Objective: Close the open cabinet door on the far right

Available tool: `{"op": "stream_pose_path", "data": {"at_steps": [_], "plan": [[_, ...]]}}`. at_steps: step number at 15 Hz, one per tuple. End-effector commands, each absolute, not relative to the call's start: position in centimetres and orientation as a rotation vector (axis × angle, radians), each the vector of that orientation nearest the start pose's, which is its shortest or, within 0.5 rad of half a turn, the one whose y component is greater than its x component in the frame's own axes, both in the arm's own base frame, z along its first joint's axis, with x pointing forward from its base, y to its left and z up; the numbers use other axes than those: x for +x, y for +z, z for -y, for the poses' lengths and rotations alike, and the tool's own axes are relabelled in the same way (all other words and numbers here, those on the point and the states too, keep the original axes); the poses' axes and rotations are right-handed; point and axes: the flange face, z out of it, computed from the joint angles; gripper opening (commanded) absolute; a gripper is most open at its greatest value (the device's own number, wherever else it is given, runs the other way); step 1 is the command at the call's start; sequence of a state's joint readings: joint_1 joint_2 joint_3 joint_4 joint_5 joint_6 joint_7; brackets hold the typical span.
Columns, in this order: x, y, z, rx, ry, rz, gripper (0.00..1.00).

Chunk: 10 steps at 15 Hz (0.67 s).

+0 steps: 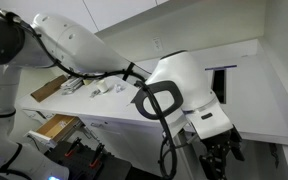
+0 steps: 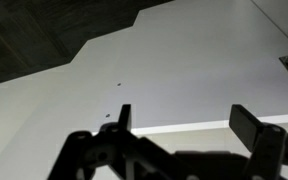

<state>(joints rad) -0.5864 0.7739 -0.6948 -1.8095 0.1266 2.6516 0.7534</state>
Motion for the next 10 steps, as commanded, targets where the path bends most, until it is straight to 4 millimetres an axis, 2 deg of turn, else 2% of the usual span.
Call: {"op": "stream_pose_path", "data": {"at_steps": [1,8,9,10], "plan": [[23.2,20.8,67.1,-2.018,-0.272,-2.976,1.00],[22.3,18.4,72.2,-2.047,-0.342,-2.941,0.99],[22.2,18.4,72.8,-2.049,-0.357,-2.937,0.75],[22.1,18.3,73.2,-2.053,-0.367,-2.935,0.75]]}}
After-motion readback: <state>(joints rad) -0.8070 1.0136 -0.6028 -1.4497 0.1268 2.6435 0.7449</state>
